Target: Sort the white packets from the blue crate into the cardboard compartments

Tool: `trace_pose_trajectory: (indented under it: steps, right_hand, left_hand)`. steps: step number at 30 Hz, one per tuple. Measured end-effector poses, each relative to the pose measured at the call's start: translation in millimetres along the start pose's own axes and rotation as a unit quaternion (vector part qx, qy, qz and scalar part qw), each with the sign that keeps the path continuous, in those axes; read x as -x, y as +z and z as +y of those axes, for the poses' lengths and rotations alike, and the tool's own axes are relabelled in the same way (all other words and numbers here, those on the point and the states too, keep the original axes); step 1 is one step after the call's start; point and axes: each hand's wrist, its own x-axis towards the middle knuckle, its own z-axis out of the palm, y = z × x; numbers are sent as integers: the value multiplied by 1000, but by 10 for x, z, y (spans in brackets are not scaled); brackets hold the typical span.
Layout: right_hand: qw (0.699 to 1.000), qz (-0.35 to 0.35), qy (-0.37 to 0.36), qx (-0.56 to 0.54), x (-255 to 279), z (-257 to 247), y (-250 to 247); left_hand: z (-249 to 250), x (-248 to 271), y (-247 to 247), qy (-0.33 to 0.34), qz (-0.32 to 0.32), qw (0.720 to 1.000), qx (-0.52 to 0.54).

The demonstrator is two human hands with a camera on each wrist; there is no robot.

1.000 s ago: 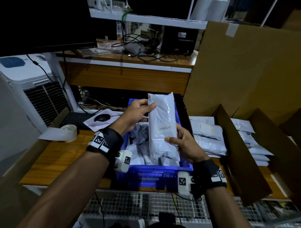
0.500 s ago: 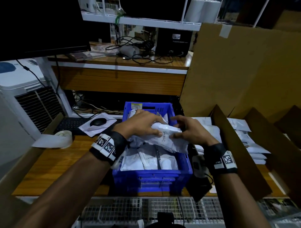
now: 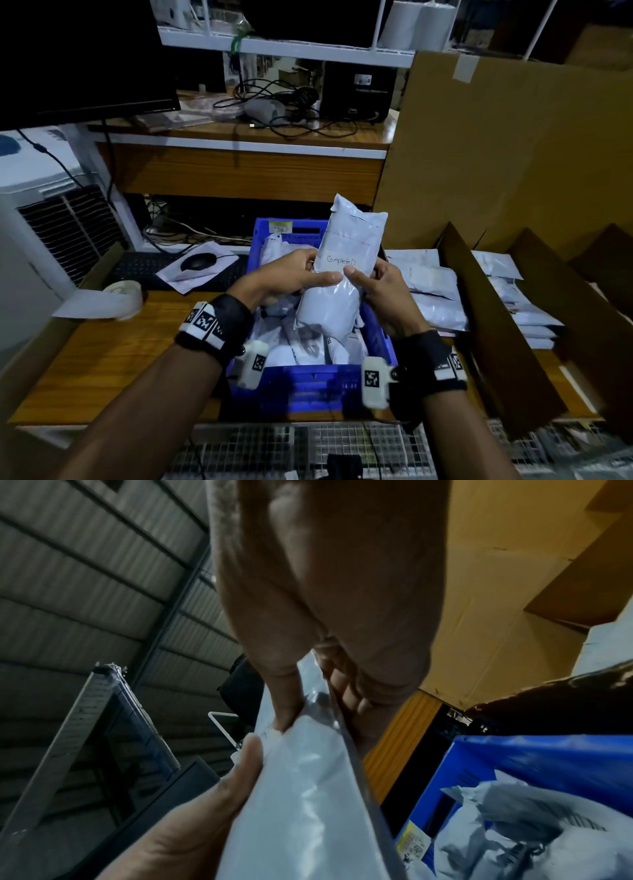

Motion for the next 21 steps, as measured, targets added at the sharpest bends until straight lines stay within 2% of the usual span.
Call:
trace_pose_trajectory:
  steps: [4, 6, 9, 12, 14, 19, 21]
  right_hand:
    - [1000, -9, 14, 22, -21, -21, -63]
    - [999, 17, 23, 36, -74, 1, -159]
    - [990, 86, 43, 107, -154, 56, -409]
    - [974, 125, 101, 158, -168, 112, -664]
    - [967, 136, 127, 173, -148, 174, -774]
    - [965, 145, 153, 155, -52, 324, -834]
    - [966, 151, 151, 146, -29, 361, -853]
  left_hand:
    - [0, 13, 9, -19, -6, 1000, -9]
    - [-31, -31, -49, -47, 4, 998, -33]
    - [-164, -169, -176, -78, 65, 989, -110]
    - [-314, -340, -280, -104, 134, 965, -201]
    - [-386, -461, -283, -133, 125, 950, -252]
    - [-585, -818, -124, -179, 48, 904, -385]
    - [-680, -967, -29, -183, 63, 890, -414]
